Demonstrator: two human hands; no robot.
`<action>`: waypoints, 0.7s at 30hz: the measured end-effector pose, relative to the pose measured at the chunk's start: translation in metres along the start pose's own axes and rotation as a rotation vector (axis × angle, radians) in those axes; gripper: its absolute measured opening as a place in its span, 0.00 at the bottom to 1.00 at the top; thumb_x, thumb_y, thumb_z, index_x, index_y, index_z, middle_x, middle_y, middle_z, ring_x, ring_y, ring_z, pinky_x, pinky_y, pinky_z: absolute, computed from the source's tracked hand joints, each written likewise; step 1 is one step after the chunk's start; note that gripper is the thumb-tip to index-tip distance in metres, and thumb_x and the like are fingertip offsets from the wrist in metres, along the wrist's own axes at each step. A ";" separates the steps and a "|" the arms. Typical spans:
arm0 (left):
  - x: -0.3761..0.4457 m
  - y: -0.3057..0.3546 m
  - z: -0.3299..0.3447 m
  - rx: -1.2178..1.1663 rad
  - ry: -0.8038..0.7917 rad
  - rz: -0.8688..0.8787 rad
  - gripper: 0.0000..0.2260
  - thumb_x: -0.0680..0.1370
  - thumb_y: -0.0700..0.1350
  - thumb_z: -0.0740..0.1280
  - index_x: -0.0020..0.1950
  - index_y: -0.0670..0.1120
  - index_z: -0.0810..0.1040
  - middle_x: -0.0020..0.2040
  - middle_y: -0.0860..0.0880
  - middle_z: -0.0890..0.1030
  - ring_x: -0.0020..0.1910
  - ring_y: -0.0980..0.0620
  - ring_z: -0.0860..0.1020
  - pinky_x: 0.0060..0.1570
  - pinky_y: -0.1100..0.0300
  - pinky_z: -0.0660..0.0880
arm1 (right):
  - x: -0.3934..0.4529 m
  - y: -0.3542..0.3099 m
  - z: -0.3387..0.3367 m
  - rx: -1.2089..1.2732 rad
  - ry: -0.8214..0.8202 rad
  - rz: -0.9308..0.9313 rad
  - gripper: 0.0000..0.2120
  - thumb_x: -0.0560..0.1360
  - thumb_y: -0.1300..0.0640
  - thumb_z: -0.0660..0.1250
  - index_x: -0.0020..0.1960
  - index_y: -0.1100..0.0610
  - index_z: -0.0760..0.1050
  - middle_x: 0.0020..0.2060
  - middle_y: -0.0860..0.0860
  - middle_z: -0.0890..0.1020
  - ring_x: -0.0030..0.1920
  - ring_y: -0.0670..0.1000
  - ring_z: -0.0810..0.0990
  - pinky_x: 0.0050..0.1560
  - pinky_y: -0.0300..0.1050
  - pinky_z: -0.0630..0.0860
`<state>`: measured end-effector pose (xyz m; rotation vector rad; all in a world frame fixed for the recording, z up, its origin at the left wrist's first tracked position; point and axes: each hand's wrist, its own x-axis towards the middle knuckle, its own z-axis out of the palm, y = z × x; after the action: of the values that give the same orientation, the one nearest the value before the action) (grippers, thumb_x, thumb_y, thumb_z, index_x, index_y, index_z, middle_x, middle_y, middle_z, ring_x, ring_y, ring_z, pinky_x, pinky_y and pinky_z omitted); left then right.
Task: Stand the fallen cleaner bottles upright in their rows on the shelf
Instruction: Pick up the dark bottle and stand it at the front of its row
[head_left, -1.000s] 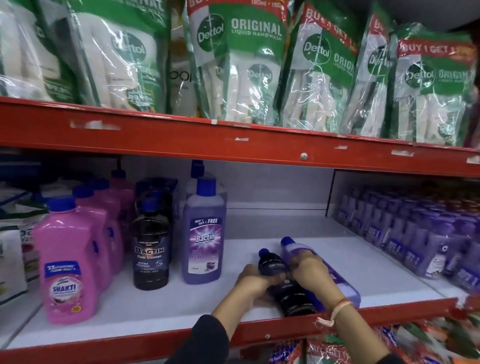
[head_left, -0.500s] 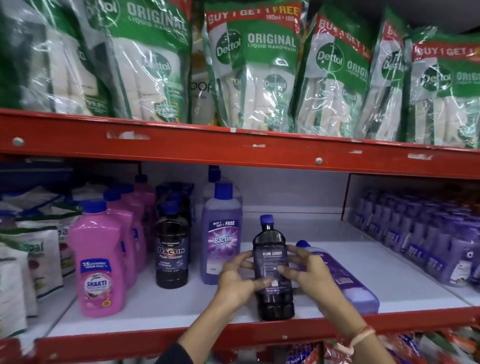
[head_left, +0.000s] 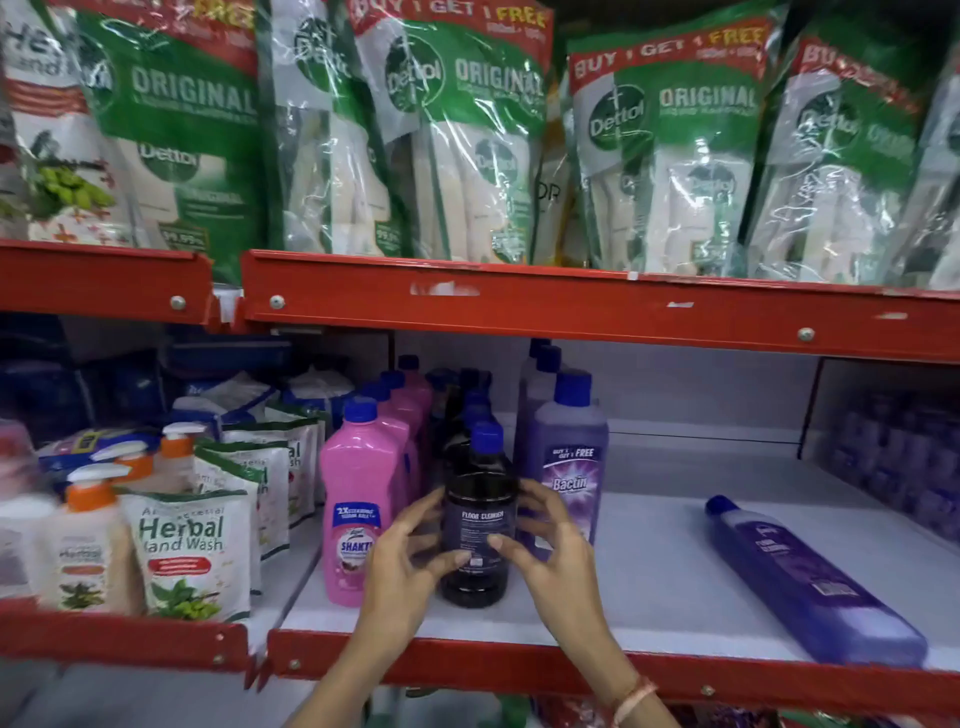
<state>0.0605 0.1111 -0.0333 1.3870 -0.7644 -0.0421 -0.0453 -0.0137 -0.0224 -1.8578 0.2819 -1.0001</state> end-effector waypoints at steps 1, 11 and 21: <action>-0.001 -0.004 -0.002 0.006 0.011 -0.006 0.30 0.64 0.31 0.76 0.59 0.53 0.74 0.51 0.57 0.80 0.42 0.60 0.82 0.40 0.68 0.79 | -0.001 0.001 0.003 -0.004 -0.007 -0.001 0.27 0.69 0.66 0.75 0.58 0.42 0.72 0.53 0.42 0.82 0.51 0.40 0.82 0.48 0.28 0.77; -0.009 -0.015 -0.008 -0.115 0.088 -0.007 0.09 0.73 0.38 0.69 0.43 0.52 0.84 0.45 0.45 0.85 0.45 0.50 0.84 0.40 0.65 0.81 | -0.008 0.002 0.025 0.008 0.047 0.011 0.25 0.72 0.51 0.71 0.67 0.49 0.72 0.56 0.48 0.79 0.54 0.41 0.81 0.50 0.19 0.71; -0.015 -0.020 -0.009 0.121 -0.165 0.061 0.43 0.69 0.36 0.74 0.69 0.70 0.56 0.64 0.62 0.76 0.61 0.61 0.77 0.62 0.57 0.75 | 0.009 0.007 0.020 0.193 -0.221 0.108 0.16 0.70 0.55 0.74 0.57 0.49 0.78 0.59 0.54 0.81 0.61 0.50 0.79 0.62 0.41 0.75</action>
<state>0.0613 0.1213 -0.0578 1.4873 -0.9592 -0.0637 -0.0232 -0.0096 -0.0278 -1.7388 0.1465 -0.7152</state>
